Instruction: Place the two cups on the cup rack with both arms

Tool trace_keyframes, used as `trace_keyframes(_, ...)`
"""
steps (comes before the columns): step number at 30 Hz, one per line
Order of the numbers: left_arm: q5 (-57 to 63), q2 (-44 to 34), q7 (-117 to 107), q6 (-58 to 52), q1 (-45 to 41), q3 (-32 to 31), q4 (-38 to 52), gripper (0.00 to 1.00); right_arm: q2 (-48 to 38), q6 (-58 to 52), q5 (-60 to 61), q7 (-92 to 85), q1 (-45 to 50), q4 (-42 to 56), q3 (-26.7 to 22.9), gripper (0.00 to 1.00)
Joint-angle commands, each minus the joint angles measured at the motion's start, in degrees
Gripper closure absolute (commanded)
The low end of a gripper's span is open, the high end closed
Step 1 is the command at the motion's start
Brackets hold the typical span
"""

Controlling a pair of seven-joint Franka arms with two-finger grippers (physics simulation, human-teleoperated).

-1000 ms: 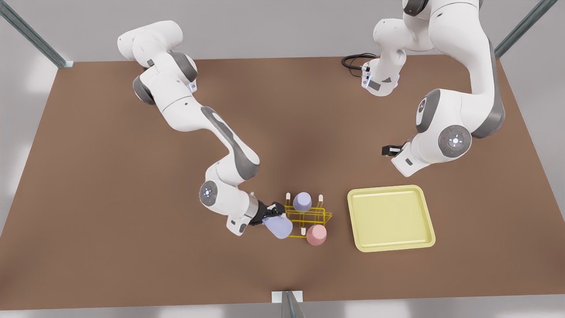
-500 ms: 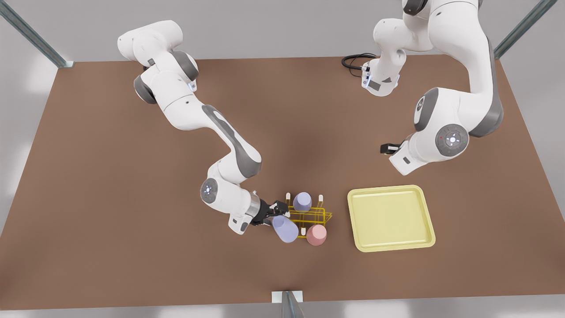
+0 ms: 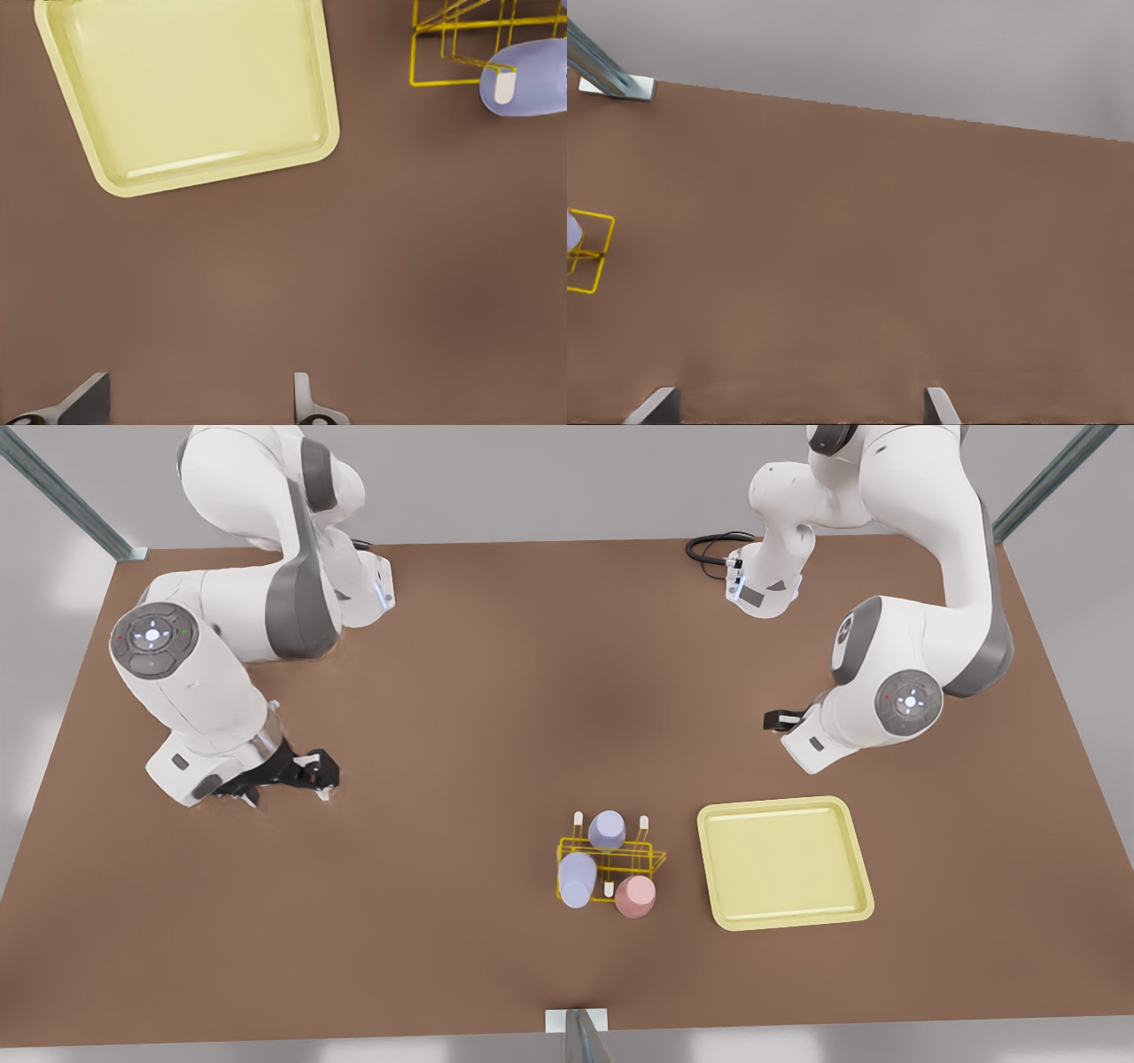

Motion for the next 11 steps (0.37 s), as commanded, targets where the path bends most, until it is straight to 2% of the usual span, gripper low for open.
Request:
trace_keyframes(1,0.3,0.1,0.2,-2.7,0.0,0.0,1.3,0.00,-2.8,-22.0,-4.6,-3.1,-0.7,-0.3,0.0,0.00)
trace_keyframes(3,0.4,0.2,0.2,-3.2,-0.1,0.0,1.7,0.00,-14.0,-18.4,-8.2,-0.1,-16.5,-13.2,19.7,0.00)
trace_keyframes(4,0.3,0.2,0.2,-3.2,-0.1,0.0,1.7,0.00,-17.9,-13.9,-8.9,1.8,-18.5,-19.8,22.5,0.00)
trace_keyframes(5,0.2,0.8,0.2,-3.5,-0.1,0.0,3.5,0.00,-19.2,-11.6,-8.9,2.1,-20.6,-22.5,24.6,0.00)
trace_keyframes(7,0.1,5.0,0.2,-8.6,-0.2,0.0,10.2,0.00,-21.8,-10.0,-8.8,2.0,-22.8,-25.3,25.7,0.00)
trace_keyframes(11,-1.0,5.2,0.2,-9.0,-0.1,-0.8,11.1,0.00,-22.9,-9.6,-9.0,1.7,-23.6,-26.6,25.7,0.00)
